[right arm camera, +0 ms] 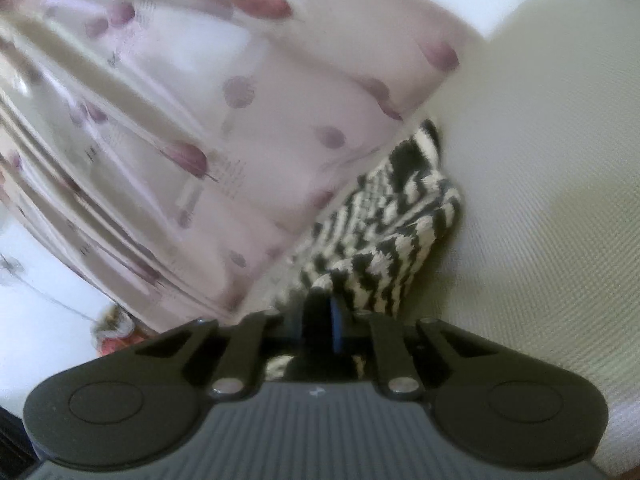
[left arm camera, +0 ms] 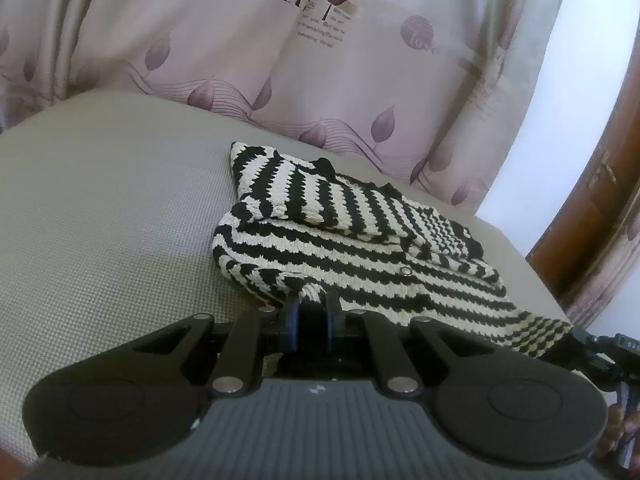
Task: Fold small clothes
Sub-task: 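Lift the hem with both tools and fold it toward the collar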
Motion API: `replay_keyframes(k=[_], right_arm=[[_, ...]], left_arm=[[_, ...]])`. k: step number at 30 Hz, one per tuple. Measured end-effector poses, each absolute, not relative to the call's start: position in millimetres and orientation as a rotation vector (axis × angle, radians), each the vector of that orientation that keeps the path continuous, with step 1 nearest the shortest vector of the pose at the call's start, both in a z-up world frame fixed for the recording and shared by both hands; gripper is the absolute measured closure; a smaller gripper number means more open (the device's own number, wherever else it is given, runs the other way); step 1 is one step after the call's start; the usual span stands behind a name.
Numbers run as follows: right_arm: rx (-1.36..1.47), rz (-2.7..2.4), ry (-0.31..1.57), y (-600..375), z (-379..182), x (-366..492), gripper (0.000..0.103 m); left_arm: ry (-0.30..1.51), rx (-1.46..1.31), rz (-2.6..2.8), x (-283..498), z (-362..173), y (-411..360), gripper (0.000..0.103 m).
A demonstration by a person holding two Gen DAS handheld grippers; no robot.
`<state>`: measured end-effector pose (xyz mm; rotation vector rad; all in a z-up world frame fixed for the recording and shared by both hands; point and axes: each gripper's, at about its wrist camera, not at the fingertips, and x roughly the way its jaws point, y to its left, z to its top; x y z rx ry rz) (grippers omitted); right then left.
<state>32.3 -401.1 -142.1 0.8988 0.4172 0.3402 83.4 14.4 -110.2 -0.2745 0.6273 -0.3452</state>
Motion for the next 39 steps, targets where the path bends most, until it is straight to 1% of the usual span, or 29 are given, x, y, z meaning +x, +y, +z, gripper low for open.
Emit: replay_keyframes(k=[3, 4, 7, 9, 10, 11, 12, 13, 14, 15, 17, 20, 22, 23, 24, 25, 26, 28, 33, 39], right_arm=[[0.875, 0.291, 0.464, -403.1, -148.9, 26.4, 0.09], [0.885, 0.281, 0.482, -404.8, -153.0, 25.0, 0.087], [0.892, 0.265, 0.514, -408.5, -160.5, 22.0, 0.087], [0.881, 0.248, 0.53, -409.8, -163.3, 21.2, 0.071], [0.891, 0.256, 0.535, -410.5, -165.6, 21.9, 0.053], [0.893, 0.252, 0.536, -410.9, -167.1, 21.8, 0.031], [0.889, 0.245, 0.54, -410.7, -168.0, 22.3, 0.023], [0.876, 0.242, 0.541, -410.2, -168.3, 23.6, 0.021], [0.862, 0.24, 0.545, -409.8, -168.0, 23.9, 0.021], [0.842, 0.232, 0.55, -408.5, -167.1, 24.6, 0.021], [0.804, 0.229, 0.561, -405.4, -166.6, 24.3, 0.022], [0.745, 0.235, 0.567, -398.7, -165.2, 23.1, 0.022], [0.707, 0.253, 0.564, -390.6, -165.3, 25.3, 0.023], [0.681, 0.266, 0.571, -384.3, -166.4, 28.9, 0.041], [0.662, 0.268, 0.585, -378.8, -168.6, 33.8, 0.055], [0.675, 0.27, 0.601, -377.5, -172.4, 37.9, 0.082], [0.718, 0.285, 0.604, -379.1, -178.4, 41.7, 0.087], [0.74, 0.309, 0.602, -381.2, -181.8, 43.9, 0.089], [0.87, 0.349, 0.578, -391.5, -187.3, 35.9, 0.089], [1.005, 0.399, 0.474, -396.8, -173.9, 32.7, 0.089]], left_arm=[[0.654, -0.274, -0.342, 83.1, -117.9, 16.5, 0.091], [0.664, -0.275, -0.341, 83.9, -121.4, 17.7, 0.091], [0.694, -0.282, -0.326, 84.0, -131.8, 21.7, 0.09], [0.716, -0.283, -0.329, 85.4, -137.6, 24.7, 0.09], [0.72, -0.278, -0.322, 85.4, -140.0, 26.1, 0.089], [0.724, -0.269, -0.312, 85.8, -142.5, 27.4, 0.084], [0.738, -0.262, -0.31, 87.2, -145.5, 29.0, 0.071], [0.756, -0.261, -0.306, 89.1, -148.3, 31.1, 0.063], [0.76, -0.266, -0.296, 89.6, -150.6, 33.7, 0.048], [0.754, -0.274, -0.289, 89.3, -152.5, 36.6, 0.039], [0.75, -0.279, -0.306, 89.0, -153.7, 40.0, 0.037], [0.755, -0.265, -0.34, 90.3, -154.6, 35.8, 0.028], [0.754, -0.252, -0.362, 90.8, -155.0, 30.5, 0.029], [0.754, -0.246, -0.37, 91.5, -155.4, 27.1, 0.029], [0.746, -0.239, -0.366, 91.4, -155.7, 24.1, 0.045], [0.752, -0.233, -0.373, 92.8, -157.1, 21.1, 0.063], [0.77, -0.222, -0.37, 95.0, -158.9, 18.2, 0.094], [0.776, -0.264, -0.369, 96.8, -161.4, 21.2, 0.093], [0.753, -0.339, -0.368, 93.5, -160.4, 28.9, 0.093], [0.702, -0.378, -0.371, 95.6, -138.2, 29.0, 0.093]])
